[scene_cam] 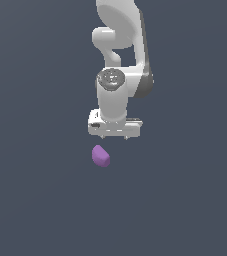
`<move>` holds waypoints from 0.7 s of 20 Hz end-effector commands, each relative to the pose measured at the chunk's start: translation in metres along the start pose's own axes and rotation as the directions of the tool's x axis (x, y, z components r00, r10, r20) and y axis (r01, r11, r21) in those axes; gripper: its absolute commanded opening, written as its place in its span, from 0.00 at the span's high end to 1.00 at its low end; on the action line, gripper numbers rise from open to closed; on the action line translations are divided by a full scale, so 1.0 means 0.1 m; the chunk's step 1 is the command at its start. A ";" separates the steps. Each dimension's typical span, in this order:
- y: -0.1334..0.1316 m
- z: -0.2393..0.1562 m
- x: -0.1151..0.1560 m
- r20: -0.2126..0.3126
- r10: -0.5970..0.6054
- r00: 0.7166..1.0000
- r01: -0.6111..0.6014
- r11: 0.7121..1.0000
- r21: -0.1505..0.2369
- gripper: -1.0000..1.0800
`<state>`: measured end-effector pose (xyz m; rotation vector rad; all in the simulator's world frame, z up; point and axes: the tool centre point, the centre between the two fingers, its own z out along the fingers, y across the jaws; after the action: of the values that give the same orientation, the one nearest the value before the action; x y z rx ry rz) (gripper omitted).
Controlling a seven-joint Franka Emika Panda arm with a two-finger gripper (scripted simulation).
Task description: Pick up the object and move it to a goal position.
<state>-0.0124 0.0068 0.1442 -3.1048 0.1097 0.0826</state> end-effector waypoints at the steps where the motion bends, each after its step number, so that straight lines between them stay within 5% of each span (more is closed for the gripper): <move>1: 0.00 0.00 0.00 0.000 0.000 1.000 0.000 1.000 0.000 0.04; 14: 0.07 -0.04 -0.05 0.016 -0.013 1.000 0.013 1.000 -0.003 0.04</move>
<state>-0.0172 0.0001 0.1483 -3.1067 0.0903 0.1058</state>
